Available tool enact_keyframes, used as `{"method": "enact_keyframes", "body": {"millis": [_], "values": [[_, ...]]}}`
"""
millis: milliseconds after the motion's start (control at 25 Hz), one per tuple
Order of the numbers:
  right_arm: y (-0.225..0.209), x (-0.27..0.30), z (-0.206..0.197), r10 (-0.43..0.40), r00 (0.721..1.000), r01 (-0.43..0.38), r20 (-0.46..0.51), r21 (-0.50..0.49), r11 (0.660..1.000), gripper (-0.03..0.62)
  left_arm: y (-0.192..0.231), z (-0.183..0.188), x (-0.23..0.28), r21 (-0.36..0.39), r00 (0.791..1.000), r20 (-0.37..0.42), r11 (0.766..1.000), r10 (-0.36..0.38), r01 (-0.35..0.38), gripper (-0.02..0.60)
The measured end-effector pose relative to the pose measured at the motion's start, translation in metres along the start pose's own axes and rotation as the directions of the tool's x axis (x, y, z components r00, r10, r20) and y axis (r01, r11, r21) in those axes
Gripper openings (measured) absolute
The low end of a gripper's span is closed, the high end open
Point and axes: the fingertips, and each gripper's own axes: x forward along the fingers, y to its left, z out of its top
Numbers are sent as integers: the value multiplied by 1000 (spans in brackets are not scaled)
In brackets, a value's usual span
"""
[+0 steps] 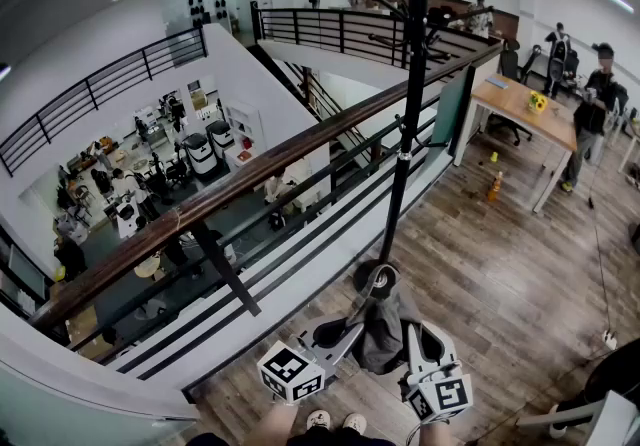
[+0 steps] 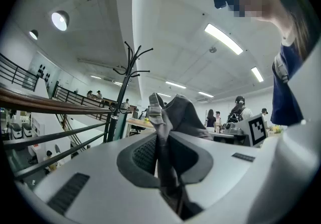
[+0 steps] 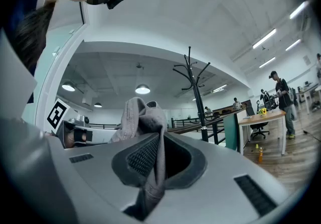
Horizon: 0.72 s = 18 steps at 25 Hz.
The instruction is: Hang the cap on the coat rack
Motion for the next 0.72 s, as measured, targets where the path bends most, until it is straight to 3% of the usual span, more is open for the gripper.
{"method": "enact_keyframes", "body": {"millis": [160, 320, 520, 720], "values": [[8, -15, -17, -30, 997, 29, -73, -23, 999, 29, -6, -10, -17, -28, 999, -27, 999, 42, -42, 37], [16, -11, -24, -40, 994, 34, -102, -65, 997, 29, 6, -17, -24, 26, 992, -60, 993, 114, -113, 38], [13, -2, -28, -81, 978, 52, -195, -146, 988, 37, 9, -15, -21, 7, 990, -79, 993, 118, -118, 38], [-2, 2, -24, -143, 972, 113, -185, -164, 980, 38, 9, -14, -9, 38, 983, -107, 988, 152, -148, 40]]}}
